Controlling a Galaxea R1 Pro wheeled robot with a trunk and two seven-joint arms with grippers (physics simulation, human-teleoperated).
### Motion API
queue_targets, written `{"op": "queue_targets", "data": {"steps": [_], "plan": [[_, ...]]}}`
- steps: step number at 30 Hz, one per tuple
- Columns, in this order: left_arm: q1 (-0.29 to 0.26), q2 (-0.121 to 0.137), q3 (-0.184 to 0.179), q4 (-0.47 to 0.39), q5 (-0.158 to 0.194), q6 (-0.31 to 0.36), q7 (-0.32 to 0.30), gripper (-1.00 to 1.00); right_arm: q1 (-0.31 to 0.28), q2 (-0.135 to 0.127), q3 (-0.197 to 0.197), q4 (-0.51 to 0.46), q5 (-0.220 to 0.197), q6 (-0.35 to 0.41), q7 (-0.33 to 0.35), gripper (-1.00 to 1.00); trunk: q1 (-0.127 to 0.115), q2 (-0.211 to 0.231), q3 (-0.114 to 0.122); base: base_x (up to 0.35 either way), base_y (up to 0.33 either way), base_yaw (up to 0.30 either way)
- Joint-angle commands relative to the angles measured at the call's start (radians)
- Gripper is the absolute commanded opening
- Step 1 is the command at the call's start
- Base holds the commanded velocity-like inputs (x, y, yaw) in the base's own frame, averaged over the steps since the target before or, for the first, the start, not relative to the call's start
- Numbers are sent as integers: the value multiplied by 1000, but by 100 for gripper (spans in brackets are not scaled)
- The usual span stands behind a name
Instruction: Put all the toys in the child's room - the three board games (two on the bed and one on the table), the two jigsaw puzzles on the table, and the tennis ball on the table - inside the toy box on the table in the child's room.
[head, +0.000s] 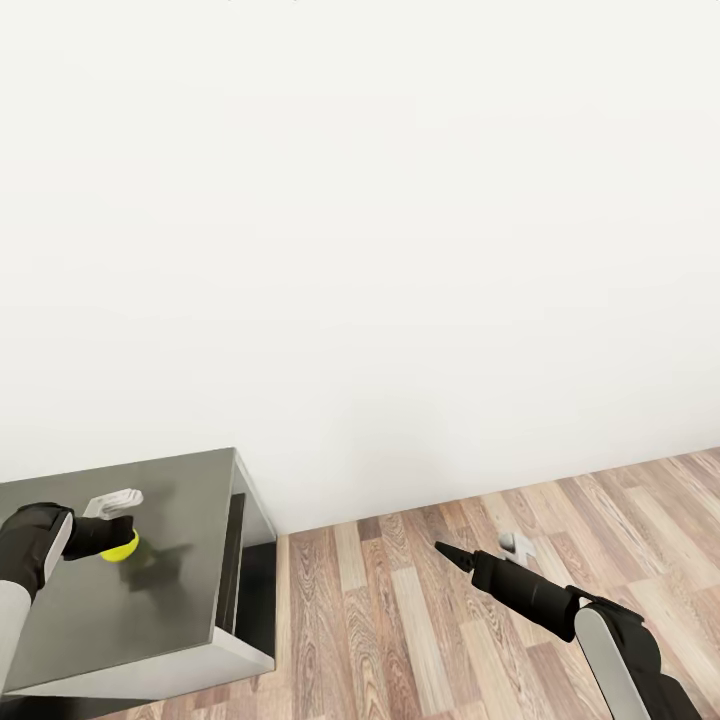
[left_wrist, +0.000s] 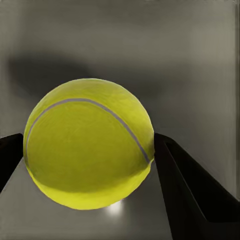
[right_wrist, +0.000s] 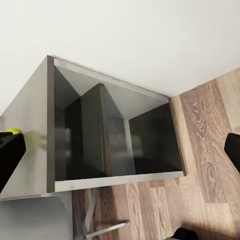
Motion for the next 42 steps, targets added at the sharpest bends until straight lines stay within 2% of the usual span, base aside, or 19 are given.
{"op": "queue_targets", "data": {"steps": [1, 19, 23, 30, 32, 34, 35, 36, 38, 41, 42], "plan": [[-1, -1, 5, -1, -14, 2, -12, -100, -1, 0, -1, -1, 0, 6, 4, 100, 1, -2, 0, 0, 0, 0], [-1, 5, 9, -1, -7, 1, -20, -100, 0, -1, 0, -8, 1, 6, 15, 100, 1, -2, 28, 0, 0, 0], [-1, 10, 10, -2, -5, 1, -39, -100, 2, -2, 0, -14, 1, 7, 24, 100, 1, -2, 35, 0, 0, 0], [0, 25, 14, -6, -7, 1, -196, -100, 2, -3, 0, -36, 1, 3, 126, 100, 1, -2, 46, 0, 0, 0], [3, 48, 14, -8, -5, 0, -279, -100, 2, -4, 0, -39, 1, -11, 172, 100, 1, -2, 49, 0, 0, 0], [4, 60, 14, -8, -5, 0, -321, -100, 2, -4, 1, -40, 1, -21, 187, 100, 1, -2, 52, 0, 0, 0], [5, 73, 14, -8, -5, 0, -368, -100, 2, -4, 2, -40, 1, -29, 199, 100, 1, -2, 54, 0, 0, 0], [6, 80, 14, -8, -5, 0, -393, -100, 2, -4, 2, -40, 1, -31, 203, 100, 1, -2, 55, 0, 0, 0], [7, 105, 14, -9, -7, -1, -490, -100, 2, -3, 3, -41, 1, -38, 213, 100, 1, -2, 57, 0, 0, 0], [8, 125, 13, -9, -8, -5, -569, -100, 2, -3, 9, -41, 1, -41, 217, 100, 1, -2, 59, 0, 0, 0], [8, 134, 14, -8, -7, -22, -622, -100, 2, -3, 23, -41, 1, -42, 219, 100, 1, -2, 59, 0, 0, 0]]}}
